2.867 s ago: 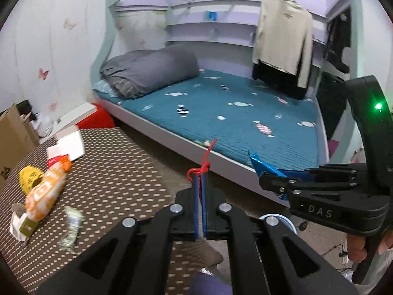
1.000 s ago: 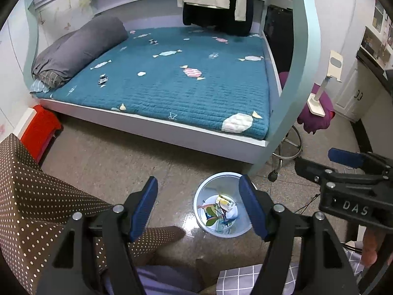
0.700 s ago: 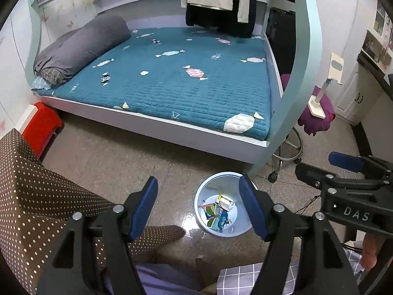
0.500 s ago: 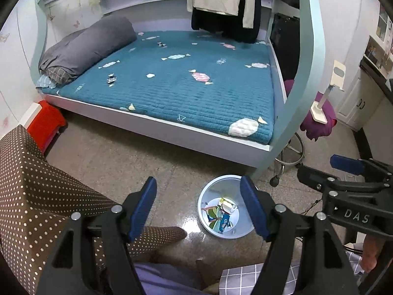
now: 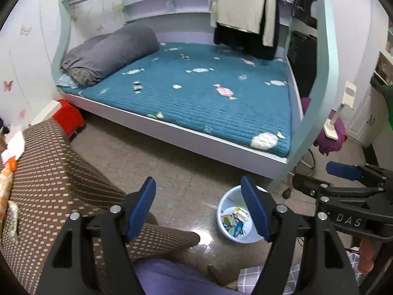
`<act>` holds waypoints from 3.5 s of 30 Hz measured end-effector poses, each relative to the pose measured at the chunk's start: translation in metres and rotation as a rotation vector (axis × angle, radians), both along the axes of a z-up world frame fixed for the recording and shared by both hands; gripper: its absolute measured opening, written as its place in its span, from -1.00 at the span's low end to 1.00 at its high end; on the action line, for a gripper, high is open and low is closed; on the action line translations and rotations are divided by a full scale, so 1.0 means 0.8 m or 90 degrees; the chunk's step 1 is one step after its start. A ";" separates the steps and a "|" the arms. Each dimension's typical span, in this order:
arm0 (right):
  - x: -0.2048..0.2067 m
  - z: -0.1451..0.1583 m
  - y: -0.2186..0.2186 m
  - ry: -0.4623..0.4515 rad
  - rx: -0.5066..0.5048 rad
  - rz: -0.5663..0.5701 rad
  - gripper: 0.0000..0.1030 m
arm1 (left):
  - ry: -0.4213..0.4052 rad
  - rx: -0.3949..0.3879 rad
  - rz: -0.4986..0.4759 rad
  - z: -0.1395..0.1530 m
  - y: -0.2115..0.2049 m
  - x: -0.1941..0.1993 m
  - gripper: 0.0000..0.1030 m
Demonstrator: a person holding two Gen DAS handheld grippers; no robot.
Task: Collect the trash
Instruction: 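Move both open grippers back over the table, then grasp the small green-and-white packet with the left gripper and lift it, then grasp the orange-and-white bag with the right gripper while the left holds the packet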
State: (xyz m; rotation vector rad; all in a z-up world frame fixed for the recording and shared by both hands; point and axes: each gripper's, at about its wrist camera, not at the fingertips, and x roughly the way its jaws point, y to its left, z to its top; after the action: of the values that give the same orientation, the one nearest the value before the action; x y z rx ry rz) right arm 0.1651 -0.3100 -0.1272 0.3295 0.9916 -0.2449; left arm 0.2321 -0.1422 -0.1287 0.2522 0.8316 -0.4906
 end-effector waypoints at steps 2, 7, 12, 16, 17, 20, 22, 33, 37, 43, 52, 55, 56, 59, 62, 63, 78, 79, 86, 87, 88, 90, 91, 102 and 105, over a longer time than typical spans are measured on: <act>0.005 0.003 0.010 -0.004 -0.003 0.012 0.49 | -0.008 -0.006 0.012 0.007 0.014 0.000 0.37; 0.017 0.014 0.045 -0.017 -0.006 0.053 0.49 | -0.030 -0.012 0.047 0.023 0.048 0.000 0.38; 0.030 0.024 0.084 -0.028 -0.006 0.094 0.49 | -0.042 -0.012 0.087 0.035 0.087 0.002 0.39; 0.039 0.032 0.113 -0.035 -0.010 0.127 0.52 | -0.047 -0.013 0.118 0.041 0.118 0.003 0.40; 0.041 0.033 0.120 -0.037 -0.012 0.135 0.52 | -0.048 -0.014 0.125 0.042 0.125 0.004 0.40; 0.048 0.038 0.145 -0.040 -0.019 0.160 0.53 | -0.054 -0.010 0.149 0.045 0.150 0.005 0.42; 0.052 0.040 0.162 -0.041 -0.021 0.177 0.54 | -0.054 -0.011 0.162 0.046 0.166 0.006 0.42; 0.076 0.036 0.243 -0.029 -0.031 0.248 0.56 | -0.043 -0.001 0.234 0.042 0.260 0.014 0.49; 0.086 0.033 0.268 -0.022 -0.036 0.274 0.56 | -0.033 0.006 0.265 0.033 0.294 0.022 0.50; 0.102 0.029 0.298 -0.014 -0.047 0.304 0.56 | -0.005 0.006 0.302 0.021 0.336 0.038 0.49; 0.116 0.026 0.325 -0.009 -0.052 0.329 0.56 | 0.037 0.053 0.292 -0.007 0.348 0.058 0.05; 0.119 0.026 0.330 -0.010 -0.056 0.333 0.56 | 0.035 0.045 0.283 -0.008 0.350 0.057 -0.61; 0.120 0.027 0.331 -0.009 -0.058 0.334 0.56 | 0.035 0.041 0.281 -0.007 0.350 0.057 -0.62; 0.122 0.029 0.335 -0.012 -0.061 0.337 0.56 | 0.020 0.028 0.279 -0.003 0.354 0.051 -0.67; 0.125 0.035 0.343 -0.018 -0.067 0.347 0.56 | -0.002 0.009 0.284 0.008 0.362 0.038 -0.69; 0.126 0.038 0.348 -0.022 -0.068 0.352 0.56 | -0.012 0.009 0.291 0.012 0.366 0.034 -0.69; 0.141 0.067 0.462 -0.060 -0.015 0.497 0.56 | -0.086 -0.026 0.437 0.069 0.484 -0.031 -0.70; 0.143 0.068 0.471 -0.059 -0.007 0.505 0.56 | -0.088 -0.027 0.445 0.070 0.491 -0.033 -0.70; 0.173 0.068 0.522 -0.028 0.031 0.512 0.75 | -0.093 -0.033 0.503 0.077 0.541 -0.046 -0.70; 0.181 0.068 0.531 -0.026 0.025 0.505 0.75 | -0.094 -0.034 0.509 0.077 0.547 -0.046 -0.70; 0.189 0.067 0.537 -0.023 0.021 0.500 0.75 | -0.095 -0.032 0.517 0.078 0.553 -0.045 -0.70; 0.206 0.062 0.546 -0.011 0.017 0.487 0.75 | -0.097 -0.033 0.531 0.080 0.564 -0.044 -0.70; 0.215 0.058 0.551 0.001 0.017 0.477 0.75 | -0.097 -0.034 0.535 0.080 0.567 -0.042 -0.70; 0.238 0.029 0.559 0.039 0.079 0.495 -0.32 | -0.081 -0.053 0.565 0.067 0.595 -0.005 -0.70; 0.227 0.032 0.543 0.032 0.082 0.493 -0.37 | -0.077 -0.052 0.564 0.063 0.590 -0.001 -0.70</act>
State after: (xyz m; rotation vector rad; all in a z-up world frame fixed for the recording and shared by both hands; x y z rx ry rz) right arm 0.3465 0.1242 -0.1014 0.0373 1.1174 0.5167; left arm 0.2314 0.3301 -0.0781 -0.1704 0.7201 0.3198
